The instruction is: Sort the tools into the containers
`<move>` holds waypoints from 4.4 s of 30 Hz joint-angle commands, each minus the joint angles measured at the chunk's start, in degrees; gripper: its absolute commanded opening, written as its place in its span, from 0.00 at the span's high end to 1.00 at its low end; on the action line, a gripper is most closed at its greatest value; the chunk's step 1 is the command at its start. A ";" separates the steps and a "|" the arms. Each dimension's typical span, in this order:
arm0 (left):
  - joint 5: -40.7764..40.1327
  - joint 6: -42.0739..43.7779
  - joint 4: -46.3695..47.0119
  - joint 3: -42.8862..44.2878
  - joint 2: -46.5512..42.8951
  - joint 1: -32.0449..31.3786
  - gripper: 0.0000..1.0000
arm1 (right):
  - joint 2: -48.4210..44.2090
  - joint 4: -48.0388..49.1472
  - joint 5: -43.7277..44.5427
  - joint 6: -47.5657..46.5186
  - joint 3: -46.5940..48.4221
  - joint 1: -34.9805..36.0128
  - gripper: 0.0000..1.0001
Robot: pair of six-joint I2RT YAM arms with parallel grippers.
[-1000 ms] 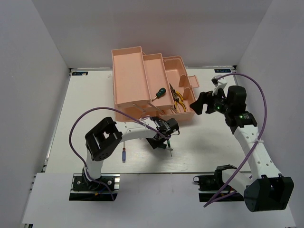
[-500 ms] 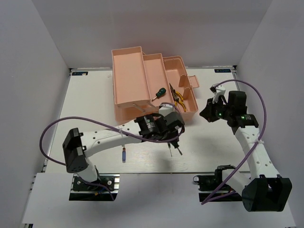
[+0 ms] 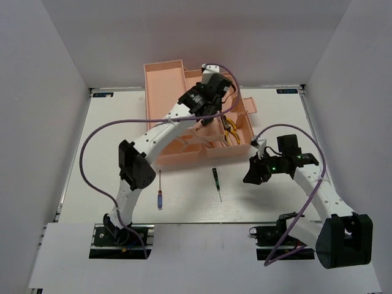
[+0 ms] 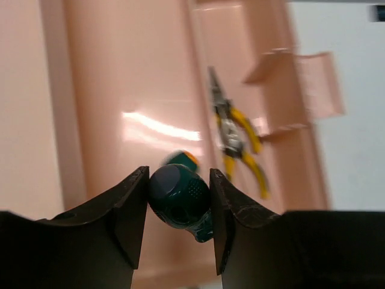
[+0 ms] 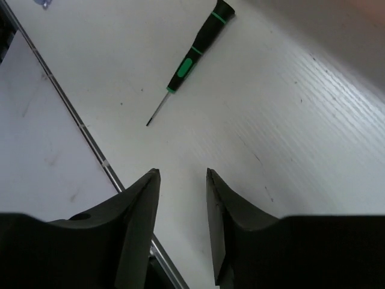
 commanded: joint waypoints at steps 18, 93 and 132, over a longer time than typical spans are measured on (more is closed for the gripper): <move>6.31 17.00 7.35 -0.24 -6.45 5.71 0.14 | 24.01 18.32 23.36 26.23 12.72 26.97 0.38; 25.62 -17.72 12.53 -95.89 -46.99 5.18 0.92 | 29.16 30.11 34.11 19.74 51.78 30.78 0.27; 6.20 2.93 11.40 -31.82 -26.17 15.11 1.00 | 0.12 24.13 41.32 12.61 9.48 10.82 0.59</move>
